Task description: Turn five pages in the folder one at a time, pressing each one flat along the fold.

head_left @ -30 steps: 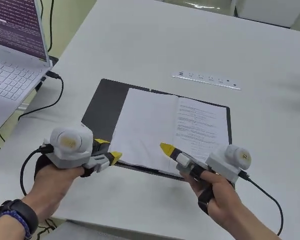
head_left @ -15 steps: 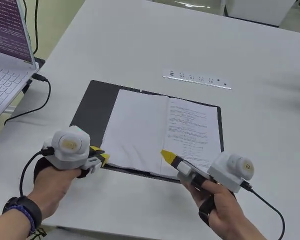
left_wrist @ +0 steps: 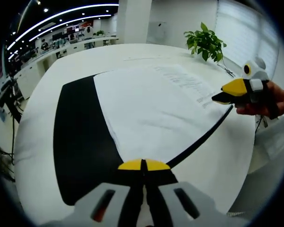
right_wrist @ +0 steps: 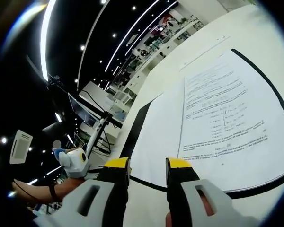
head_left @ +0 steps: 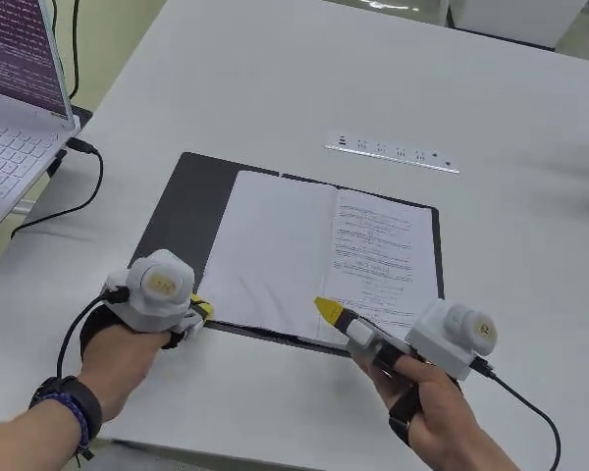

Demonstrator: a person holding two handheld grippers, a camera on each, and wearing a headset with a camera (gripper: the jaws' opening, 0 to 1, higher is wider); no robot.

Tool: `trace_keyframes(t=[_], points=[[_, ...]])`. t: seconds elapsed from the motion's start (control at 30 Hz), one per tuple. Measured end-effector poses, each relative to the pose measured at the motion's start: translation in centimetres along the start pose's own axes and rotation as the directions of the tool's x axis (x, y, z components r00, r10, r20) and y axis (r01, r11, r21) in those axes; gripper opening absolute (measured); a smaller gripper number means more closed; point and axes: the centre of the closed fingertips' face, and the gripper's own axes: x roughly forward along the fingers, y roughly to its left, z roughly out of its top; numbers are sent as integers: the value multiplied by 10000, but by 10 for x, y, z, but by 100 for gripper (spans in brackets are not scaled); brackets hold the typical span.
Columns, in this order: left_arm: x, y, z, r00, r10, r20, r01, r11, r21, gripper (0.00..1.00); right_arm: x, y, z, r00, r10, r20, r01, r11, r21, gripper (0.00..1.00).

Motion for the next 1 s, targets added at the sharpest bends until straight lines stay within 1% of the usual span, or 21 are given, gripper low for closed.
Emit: trace_keyframes(t=[0.13,0.23,0.33,0.5,0.53,0.73,0.9,1.0], points=[[-2,-1,2,9999,33,-115,-39,9988,-494,0,3,2,0,9999,58,-118,-60,9998,-169,28],[-5,-5,3,9998,21,-209,-30,9990,-439,0,5,2,0,9998,71,-172,-75,9998,-205,28],[-3,-3,2,9997,55,-233,-65,9991,-428,0,9,2,1,9997,95,-229,-101,9996,-253,28],[-5,-5,2,9998,76,-198,-85,9989,-460,0,14,3,5,9995,122,-300,-133,9992,-367,27],[-3,-3,2,9998,72,-197,-81,9988,-478,0,15,3,7,9994,138,-314,-151,9991,-392,27],[0,-1,1,9997,73,-214,-82,9992,-383,0,24,-2,16,9993,120,-344,-139,9983,-568,24],[1,0,1,9997,38,-222,-47,9992,-404,0,37,-9,24,9984,88,-557,-141,9954,-948,22],[1,-1,1,9997,97,-208,-104,9994,-345,0,44,-13,31,9986,86,-524,-138,9949,-998,20]])
